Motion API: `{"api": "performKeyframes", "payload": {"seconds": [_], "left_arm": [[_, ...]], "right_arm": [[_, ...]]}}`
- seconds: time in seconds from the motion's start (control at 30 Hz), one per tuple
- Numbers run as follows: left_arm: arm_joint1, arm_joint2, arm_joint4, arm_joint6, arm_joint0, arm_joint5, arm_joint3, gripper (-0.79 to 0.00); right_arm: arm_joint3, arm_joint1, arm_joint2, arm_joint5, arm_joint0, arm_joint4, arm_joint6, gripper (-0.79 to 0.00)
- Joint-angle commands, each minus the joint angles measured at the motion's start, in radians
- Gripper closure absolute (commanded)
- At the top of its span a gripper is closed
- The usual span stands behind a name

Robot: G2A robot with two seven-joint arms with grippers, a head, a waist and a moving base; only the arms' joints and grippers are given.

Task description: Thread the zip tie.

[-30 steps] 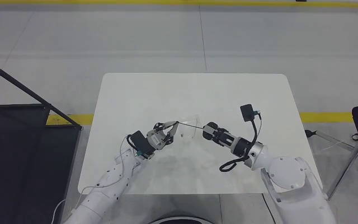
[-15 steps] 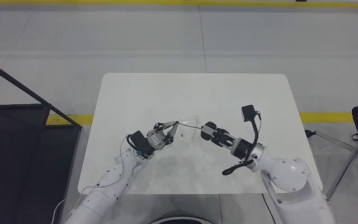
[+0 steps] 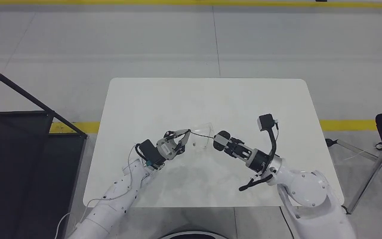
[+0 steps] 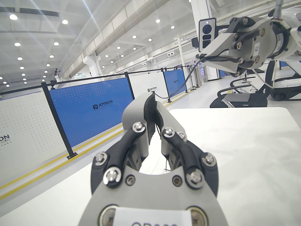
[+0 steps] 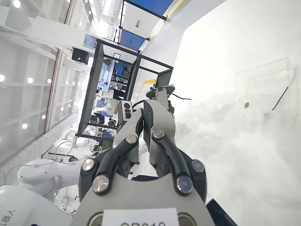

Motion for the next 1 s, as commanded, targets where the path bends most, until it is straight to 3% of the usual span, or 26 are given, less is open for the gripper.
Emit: {"api": "performKeyframes", "payload": {"seconds": [0.0, 0.97], "left_arm": [[0.000, 0.000, 0.000, 0.000, 0.000, 0.000, 0.000, 0.000], [0.000, 0.000, 0.000, 0.000, 0.000, 0.000, 0.000, 0.000]], "right_arm": [[0.004, -0.001, -0.005, -0.016, 0.000, 0.003, -0.010, 0.000], [0.038, -0.009, -0.033, -0.113, 0.005, 0.021, -0.058, 0.000]]}}
